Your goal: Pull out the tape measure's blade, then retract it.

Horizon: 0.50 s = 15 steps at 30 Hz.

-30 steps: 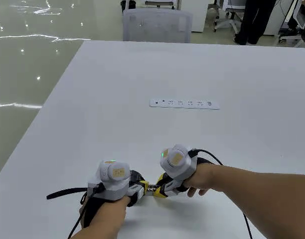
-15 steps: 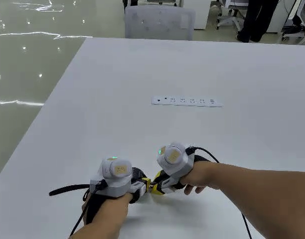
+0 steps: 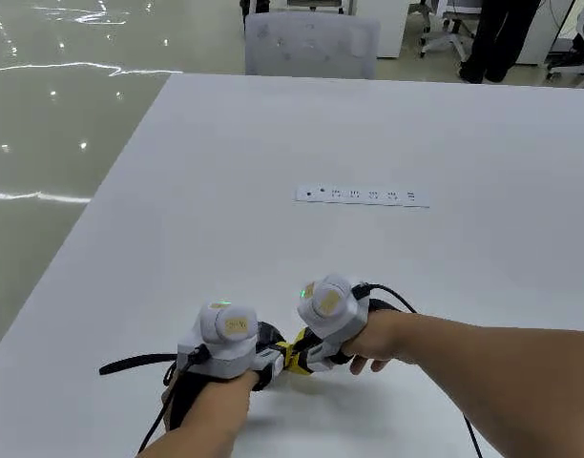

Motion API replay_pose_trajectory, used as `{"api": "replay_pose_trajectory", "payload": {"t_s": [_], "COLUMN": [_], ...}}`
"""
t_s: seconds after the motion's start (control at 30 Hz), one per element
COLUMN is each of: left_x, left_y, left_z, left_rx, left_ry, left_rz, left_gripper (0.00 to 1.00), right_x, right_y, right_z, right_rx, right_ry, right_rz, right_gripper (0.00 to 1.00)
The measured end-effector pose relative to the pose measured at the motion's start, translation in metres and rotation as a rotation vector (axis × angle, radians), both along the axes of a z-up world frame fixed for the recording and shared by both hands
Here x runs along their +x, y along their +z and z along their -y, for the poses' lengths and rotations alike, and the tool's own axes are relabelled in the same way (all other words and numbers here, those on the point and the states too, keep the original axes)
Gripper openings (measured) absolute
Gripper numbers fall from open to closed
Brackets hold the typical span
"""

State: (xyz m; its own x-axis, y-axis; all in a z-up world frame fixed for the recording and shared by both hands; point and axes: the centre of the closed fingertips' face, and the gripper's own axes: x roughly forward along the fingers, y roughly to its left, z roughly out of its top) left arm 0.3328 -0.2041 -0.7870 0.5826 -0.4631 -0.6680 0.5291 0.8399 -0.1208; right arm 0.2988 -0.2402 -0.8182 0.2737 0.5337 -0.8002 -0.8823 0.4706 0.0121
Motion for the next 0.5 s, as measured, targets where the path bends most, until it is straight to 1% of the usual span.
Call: {"api": "replay_pose_trajectory", "payload": {"t_s": [0.03, 0.07, 0.1, 0.2, 0.33, 0.5], "left_x": [0.0000, 0.0000, -0.0002, -0.0001, -0.0002, -0.0002], "left_y": [0.0000, 0.0001, 0.0002, 0.0003, 0.0005, 0.0004], "left_z": [0.0001, 0.0002, 0.0002, 0.0001, -0.0001, -0.0004], "left_rx": [0.001, 0.001, 0.001, 0.001, 0.000, -0.001], "left_ry": [-0.001, -0.001, -0.001, 0.000, -0.001, 0.000], "left_rz": [0.000, 0.001, 0.002, 0.002, 0.001, -0.002], "left_gripper": [0.60, 0.60, 0.60, 0.60, 0.60, 0.60], "right_x": [-0.0013, -0.0019, -0.0015, -0.0019, -0.0042, -0.0023], "right_y": [-0.0005, -0.0012, -0.0007, -0.0030, -0.0010, -0.0019], "right_z": [-0.0006, 0.0001, 0.0008, 0.0036, 0.0046, 0.0011], "right_rx": [-0.007, 0.002, 0.003, -0.013, -0.008, -0.008], "right_ry": [0.027, -0.011, -0.019, -0.009, -0.015, -0.013], "right_rz": [0.018, -0.006, -0.008, -0.003, -0.010, -0.011], "right_gripper": [0.15, 0.15, 0.15, 0.15, 0.14, 0.14]}}
